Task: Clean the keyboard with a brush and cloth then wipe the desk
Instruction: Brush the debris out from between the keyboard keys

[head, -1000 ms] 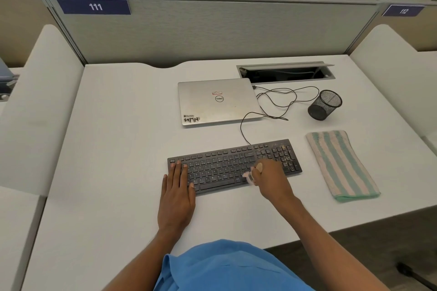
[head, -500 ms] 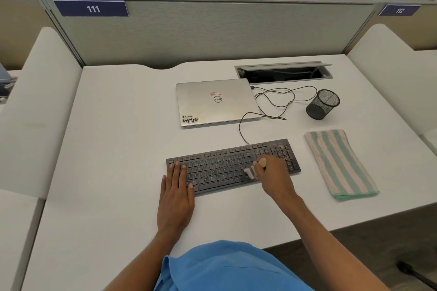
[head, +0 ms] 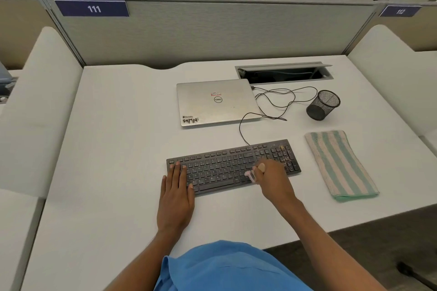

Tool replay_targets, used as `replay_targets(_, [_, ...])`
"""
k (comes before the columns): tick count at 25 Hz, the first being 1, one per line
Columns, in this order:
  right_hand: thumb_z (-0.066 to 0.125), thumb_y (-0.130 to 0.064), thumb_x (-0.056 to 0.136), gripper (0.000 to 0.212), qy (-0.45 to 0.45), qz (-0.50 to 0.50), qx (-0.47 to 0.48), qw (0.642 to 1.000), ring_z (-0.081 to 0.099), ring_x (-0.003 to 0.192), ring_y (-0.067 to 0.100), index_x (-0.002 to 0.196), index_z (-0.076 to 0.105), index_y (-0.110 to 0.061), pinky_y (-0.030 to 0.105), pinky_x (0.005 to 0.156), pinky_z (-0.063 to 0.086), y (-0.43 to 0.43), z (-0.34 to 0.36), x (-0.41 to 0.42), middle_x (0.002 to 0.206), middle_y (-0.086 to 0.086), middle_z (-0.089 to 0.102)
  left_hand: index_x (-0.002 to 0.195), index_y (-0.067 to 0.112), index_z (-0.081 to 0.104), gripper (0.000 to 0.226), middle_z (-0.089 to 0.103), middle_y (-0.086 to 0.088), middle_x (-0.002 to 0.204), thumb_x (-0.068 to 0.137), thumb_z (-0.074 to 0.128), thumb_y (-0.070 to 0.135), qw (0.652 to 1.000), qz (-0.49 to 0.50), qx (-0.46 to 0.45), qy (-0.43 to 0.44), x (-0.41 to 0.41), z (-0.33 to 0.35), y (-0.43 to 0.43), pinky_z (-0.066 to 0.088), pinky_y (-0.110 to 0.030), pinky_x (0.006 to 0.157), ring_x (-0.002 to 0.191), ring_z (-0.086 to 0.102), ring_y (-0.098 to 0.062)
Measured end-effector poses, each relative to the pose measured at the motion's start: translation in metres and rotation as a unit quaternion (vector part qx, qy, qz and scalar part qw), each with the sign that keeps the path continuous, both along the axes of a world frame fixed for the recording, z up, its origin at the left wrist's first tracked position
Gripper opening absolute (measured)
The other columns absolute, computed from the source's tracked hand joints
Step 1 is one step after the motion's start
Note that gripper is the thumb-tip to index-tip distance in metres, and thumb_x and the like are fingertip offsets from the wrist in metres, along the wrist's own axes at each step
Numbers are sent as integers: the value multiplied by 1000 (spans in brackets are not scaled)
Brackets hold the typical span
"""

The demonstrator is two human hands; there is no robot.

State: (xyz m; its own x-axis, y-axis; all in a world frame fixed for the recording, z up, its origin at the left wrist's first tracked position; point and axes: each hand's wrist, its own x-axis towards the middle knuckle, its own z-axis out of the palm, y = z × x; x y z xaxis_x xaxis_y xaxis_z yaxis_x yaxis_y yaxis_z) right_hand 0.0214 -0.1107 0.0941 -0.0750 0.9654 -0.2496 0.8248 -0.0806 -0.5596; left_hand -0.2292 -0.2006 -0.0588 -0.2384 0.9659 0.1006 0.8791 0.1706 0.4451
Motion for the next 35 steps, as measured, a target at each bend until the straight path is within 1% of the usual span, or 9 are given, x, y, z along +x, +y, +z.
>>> replay_targets(3, [56, -11, 99, 26, -21, 5, -41, 999, 62, 60, 17, 77, 65, 0, 26, 59, 53, 6, 2, 10, 69, 4, 65, 167, 13, 26, 63, 18, -2, 176, 107, 29, 31, 1000, 0, 3, -1, 0, -1, 0, 15, -46, 133, 164, 5, -15])
replay_targets(6, [55, -3, 97, 27, -10, 25, -33, 999, 53, 50, 0, 72, 61, 3, 8, 44, 36, 18, 22, 5, 69, 5, 62, 167, 14, 26, 63, 19, -2, 176, 107, 29, 32, 1000, 0, 1, -2, 0, 0, 0, 15, -47, 132, 164, 6, -15])
replay_targets(9, [64, -9, 94, 32, 6, 87, -35, 996, 58, 53, 0, 64, 64, -17, 16, 47, 39, 28, 29, -12, 66, -3, 64, 167, 14, 26, 63, 19, -2, 176, 107, 28, 32, 1000, -1, 1, -3, 0, 0, 0, 15, -47, 132, 164, 6, -16])
replay_targets(13, [73, -13, 90, 8, -11, 164, -77, 983, 53, 52, 6, 87, 79, -14, 21, 49, 37, 35, 25, -27, 73, -1, 70, 167, 14, 26, 63, 18, -2, 176, 106, 27, 33, 1000, -1, -1, -4, 0, 1, 0, 15, -47, 133, 164, 6, -15])
replay_targets(19, [70, -6, 89, 19, -44, 71, -90, 992, 71, 70, 26, 73, 74, -15, 31, 60, 52, 55, 19, 24, 72, 9, 73, 167, 13, 27, 63, 19, -3, 176, 107, 30, 32, 1000, -2, -1, 3, 0, -1, 0, 16, -47, 132, 164, 6, -16])
replay_targets(22, [62, -1, 90, 15, -77, 51, -68, 993, 66, 61, 13, 78, 71, 0, 21, 55, 46, 61, 23, 28, 65, 0, 67, 167, 14, 25, 63, 17, -2, 176, 107, 28, 33, 1000, -3, -4, 7, -1, -1, -1, 14, -47, 133, 164, 4, -15])
replay_targets(26, [68, -7, 89, 14, -5, 91, -71, 993, 72, 68, 19, 76, 75, -8, 37, 65, 59, 51, 22, 1, 72, 5, 74, 167, 14, 25, 63, 17, -2, 176, 107, 28, 33, 1000, -2, -3, 4, 0, 0, 0, 14, -46, 133, 164, 4, -15])
replay_targets(32, [65, -5, 92, 18, -53, 74, -71, 993, 66, 69, 23, 76, 71, -12, 27, 57, 51, 47, 17, 14, 81, 9, 74, 166, 12, 28, 63, 20, -4, 176, 107, 27, 32, 1000, -2, 5, 0, 0, 2, -1, 16, -48, 132, 164, 6, -16])
replay_targets(35, [57, -3, 97, 12, -54, 27, -58, 997, 55, 64, 11, 98, 69, -1, 14, 47, 40, 43, 22, 27, 95, 13, 68, 167, 12, 27, 63, 18, -3, 176, 107, 28, 31, 1000, -2, 3, 4, 0, 1, -1, 15, -47, 132, 164, 4, -16])
